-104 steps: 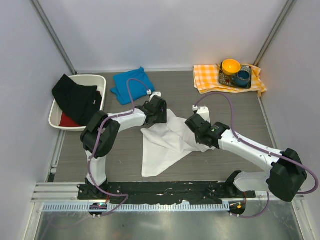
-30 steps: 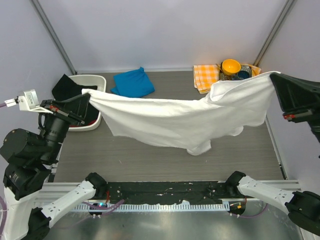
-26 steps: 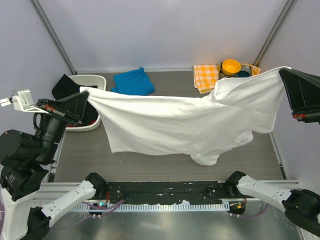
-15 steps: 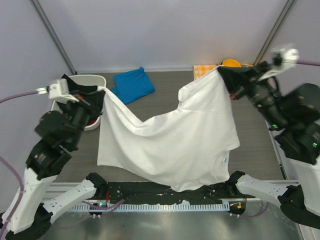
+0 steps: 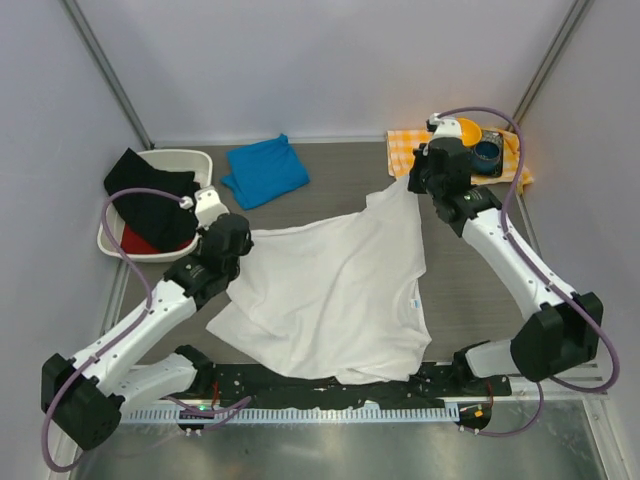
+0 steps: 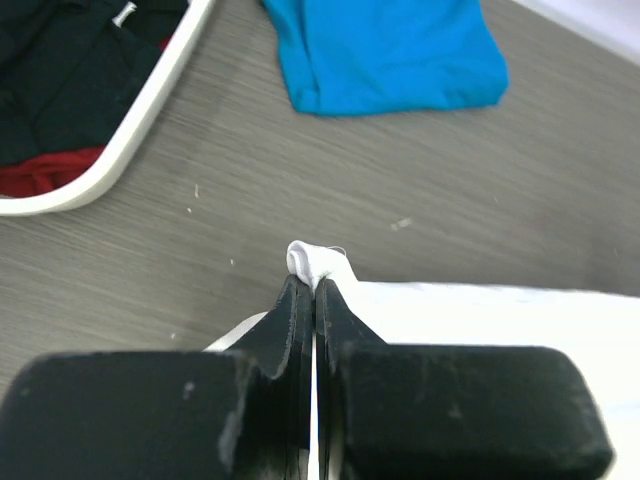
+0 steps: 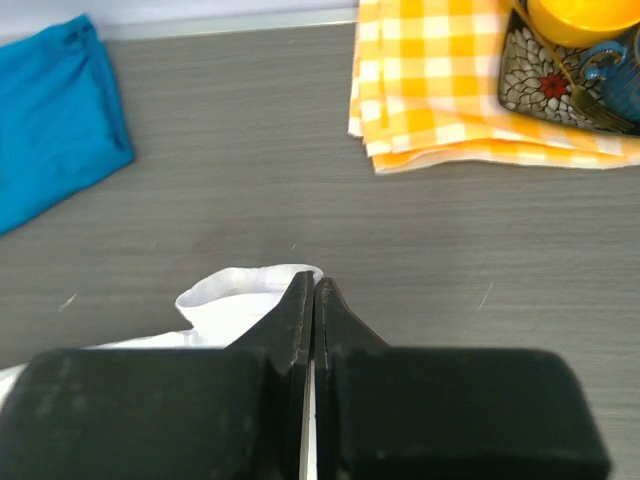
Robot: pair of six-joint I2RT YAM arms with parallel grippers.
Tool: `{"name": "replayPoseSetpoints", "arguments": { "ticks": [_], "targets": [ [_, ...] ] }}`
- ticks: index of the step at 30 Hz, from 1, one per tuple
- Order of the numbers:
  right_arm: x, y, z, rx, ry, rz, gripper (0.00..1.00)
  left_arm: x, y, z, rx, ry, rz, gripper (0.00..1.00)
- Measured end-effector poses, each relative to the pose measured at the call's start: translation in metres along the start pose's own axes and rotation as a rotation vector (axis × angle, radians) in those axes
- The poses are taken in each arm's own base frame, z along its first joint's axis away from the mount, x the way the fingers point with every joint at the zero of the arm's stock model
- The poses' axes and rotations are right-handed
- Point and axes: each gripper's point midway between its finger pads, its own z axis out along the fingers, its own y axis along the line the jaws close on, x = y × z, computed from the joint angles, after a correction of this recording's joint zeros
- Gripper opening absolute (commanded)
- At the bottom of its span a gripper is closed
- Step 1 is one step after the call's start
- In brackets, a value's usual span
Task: Fold and stack the t-shirts
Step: Flatten the tshirt out
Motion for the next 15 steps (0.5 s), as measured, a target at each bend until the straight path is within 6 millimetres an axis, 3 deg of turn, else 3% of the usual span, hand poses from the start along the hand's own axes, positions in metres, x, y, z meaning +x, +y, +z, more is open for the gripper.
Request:
{"name": "replayPoseSetpoints", "arguments": {
  "ticks": [6, 10, 15],
  "targets": [
    [0.006, -0.021, 0.066, 0.068, 0.023, 0.05, 0.01, 0.003, 0.022, 0.055, -0.169, -0.011, -0.059, 0.0],
    [0.001, -0.015, 0.113, 0.06, 0.026, 0.055, 0.01, 0.01, 0.031, 0.095, -0.259, 0.016, -0.056, 0.0],
    [-0.012, 0.001, 0.164, 0.013, 0.008, 0.053, 0.01, -0.013, 0.025, 0.152, -0.31, -0.001, -0.098, 0.0]
  ]
}}
